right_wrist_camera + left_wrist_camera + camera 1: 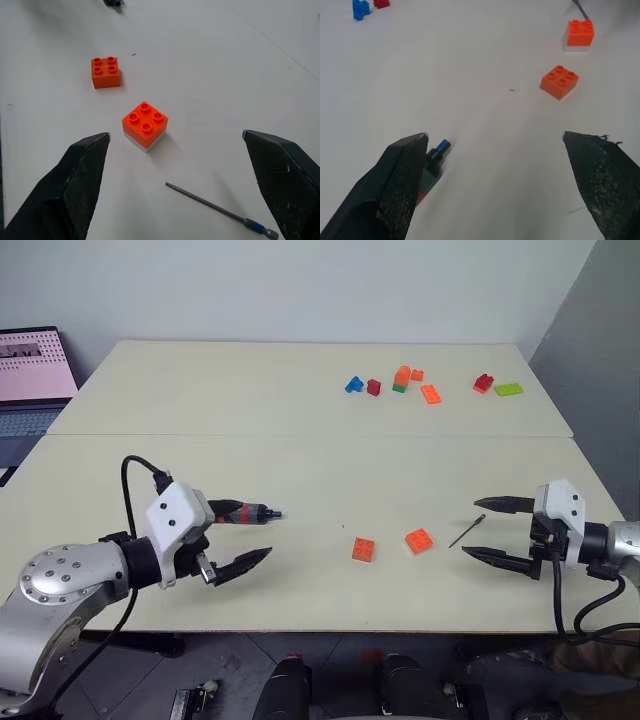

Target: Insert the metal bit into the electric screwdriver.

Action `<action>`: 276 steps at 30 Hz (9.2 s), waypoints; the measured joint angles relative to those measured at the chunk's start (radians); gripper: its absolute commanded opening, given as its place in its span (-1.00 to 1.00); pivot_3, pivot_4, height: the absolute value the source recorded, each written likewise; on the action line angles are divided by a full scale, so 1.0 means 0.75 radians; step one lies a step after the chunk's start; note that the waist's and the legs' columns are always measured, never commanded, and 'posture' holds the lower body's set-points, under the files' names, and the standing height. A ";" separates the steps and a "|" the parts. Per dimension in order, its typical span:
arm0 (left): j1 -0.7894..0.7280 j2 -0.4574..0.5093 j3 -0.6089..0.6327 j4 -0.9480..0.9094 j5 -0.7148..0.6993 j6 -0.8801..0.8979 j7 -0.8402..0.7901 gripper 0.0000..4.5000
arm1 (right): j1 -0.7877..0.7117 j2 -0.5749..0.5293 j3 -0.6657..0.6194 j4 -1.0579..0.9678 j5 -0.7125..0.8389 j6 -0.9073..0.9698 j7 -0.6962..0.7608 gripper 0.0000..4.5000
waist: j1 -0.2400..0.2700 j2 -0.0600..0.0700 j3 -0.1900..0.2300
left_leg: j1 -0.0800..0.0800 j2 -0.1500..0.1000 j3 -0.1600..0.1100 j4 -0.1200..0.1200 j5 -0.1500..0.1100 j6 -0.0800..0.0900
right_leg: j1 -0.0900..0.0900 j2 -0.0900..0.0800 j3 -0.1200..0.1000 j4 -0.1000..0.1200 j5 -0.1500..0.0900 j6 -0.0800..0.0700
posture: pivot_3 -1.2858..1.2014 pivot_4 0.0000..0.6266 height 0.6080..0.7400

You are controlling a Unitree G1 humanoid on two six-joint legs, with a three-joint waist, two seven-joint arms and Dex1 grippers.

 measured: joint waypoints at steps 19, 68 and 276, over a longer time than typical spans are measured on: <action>-0.259 -0.006 -0.156 0.030 -0.019 -0.049 -0.084 1.00 | 0.014 0.000 -0.011 -0.134 0.009 0.110 -0.052 0.99 | 0.000 0.000 0.000 | 0.000 0.000 0.002 0.000 0.000 0.000 | 0.000 0.000 0.001 0.000 0.001 0.001 | 0.03 -0.52 1.00; -0.367 -0.349 -0.530 0.145 0.192 -0.323 -0.127 1.00 | -0.294 0.219 0.187 0.326 -0.262 -0.008 -0.084 -0.36 | -0.001 0.000 0.001 | 0.003 0.000 0.018 0.003 0.000 0.000 | -0.007 0.005 0.024 0.008 0.008 0.003 | 0.03 -0.52 1.00; -0.872 -1.020 -0.439 0.800 0.570 -0.185 0.186 -0.27 | -0.300 0.208 0.091 -0.591 0.280 0.589 -0.478 1.00 | -0.005 -0.005 0.002 | -0.009 0.003 0.019 0.023 0.000 0.000 | -0.015 0.012 0.031 0.012 0.018 0.011 | 0.03 -0.52 1.00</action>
